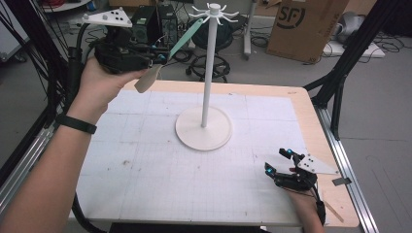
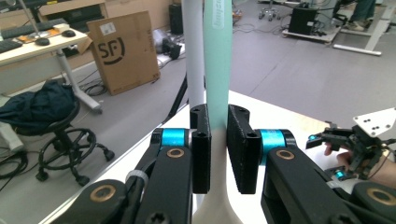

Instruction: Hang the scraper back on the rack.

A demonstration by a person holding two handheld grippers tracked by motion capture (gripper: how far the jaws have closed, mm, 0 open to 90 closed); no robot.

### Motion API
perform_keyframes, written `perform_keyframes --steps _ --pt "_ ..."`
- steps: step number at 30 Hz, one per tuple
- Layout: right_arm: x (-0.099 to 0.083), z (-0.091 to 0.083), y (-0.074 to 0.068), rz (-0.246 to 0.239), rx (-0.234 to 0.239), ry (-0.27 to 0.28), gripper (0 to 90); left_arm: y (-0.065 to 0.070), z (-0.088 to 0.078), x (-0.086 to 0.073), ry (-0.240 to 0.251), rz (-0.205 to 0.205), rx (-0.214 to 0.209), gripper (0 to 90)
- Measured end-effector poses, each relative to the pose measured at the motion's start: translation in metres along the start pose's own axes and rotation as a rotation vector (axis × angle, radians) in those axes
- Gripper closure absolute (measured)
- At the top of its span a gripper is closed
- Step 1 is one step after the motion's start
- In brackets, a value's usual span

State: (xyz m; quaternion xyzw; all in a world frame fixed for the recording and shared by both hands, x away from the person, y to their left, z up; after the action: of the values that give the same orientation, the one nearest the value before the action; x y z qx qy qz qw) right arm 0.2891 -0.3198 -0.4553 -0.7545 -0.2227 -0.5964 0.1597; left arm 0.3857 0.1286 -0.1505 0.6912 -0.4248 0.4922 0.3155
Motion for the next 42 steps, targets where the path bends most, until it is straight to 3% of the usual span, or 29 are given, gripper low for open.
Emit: perform_keyframes --steps 7,11,12,14,18,22,25,32,35,40,42 --pt "0.000 0.000 0.000 0.001 -0.001 -0.001 18.7 -0.006 -0.003 -0.003 -0.002 -0.022 0.023 80.0" --pt "0.000 0.000 0.000 -0.001 -0.003 0.000 18.7 -0.005 -0.002 -0.003 0.011 -0.028 0.015 79.0" --pt "0.000 0.000 0.000 0.000 -0.002 0.000 18.7 -0.005 -0.002 -0.003 0.015 -0.025 0.013 75.1" --pt "0.000 0.000 0.000 -0.001 -0.003 0.001 18.7 -0.005 -0.003 -0.006 0.011 -0.022 0.012 57.0" --pt "0.000 0.000 0.000 -0.003 -0.002 0.002 18.7 -0.006 -0.010 -0.020 0.005 -0.004 0.019 35.5" --pt "0.000 0.000 0.000 0.001 0.001 0.000 18.7 -0.009 -0.023 -0.055 0.002 0.018 0.028 21.0" --pt "0.000 0.000 0.000 -0.001 0.000 0.000 18.7 -0.010 -0.035 -0.093 0.000 0.030 0.029 16.4" --pt "0.000 0.000 0.000 -0.003 -0.005 0.000 18.7 -0.005 -0.059 -0.183 -0.020 0.065 0.059 16.0" --pt "0.000 0.000 0.000 -0.004 -0.007 -0.001 18.7 -0.003 -0.069 -0.217 -0.012 0.058 0.088 16.0" --pt "0.000 0.000 0.000 -0.004 -0.011 0.000 18.7 -0.003 -0.077 -0.260 -0.026 0.041 0.136 16.1" --pt "0.000 0.000 0.000 -0.001 -0.013 0.000 18.7 -0.003 -0.079 -0.274 -0.006 0.017 0.137 16.1"
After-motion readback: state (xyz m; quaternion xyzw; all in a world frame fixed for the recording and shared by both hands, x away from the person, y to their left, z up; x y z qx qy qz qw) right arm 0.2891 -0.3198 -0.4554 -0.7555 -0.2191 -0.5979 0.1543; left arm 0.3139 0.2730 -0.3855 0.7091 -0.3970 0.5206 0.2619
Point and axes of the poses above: each handheld gripper's, and its own axes: z roughly forward along the jaws, x roughly out of its top, y roughly to its right, the point moved 3 cm from there along z, roughly forward along the jaws, and after that the axes turned 9 degrees about -x, right-handed, at the moved point
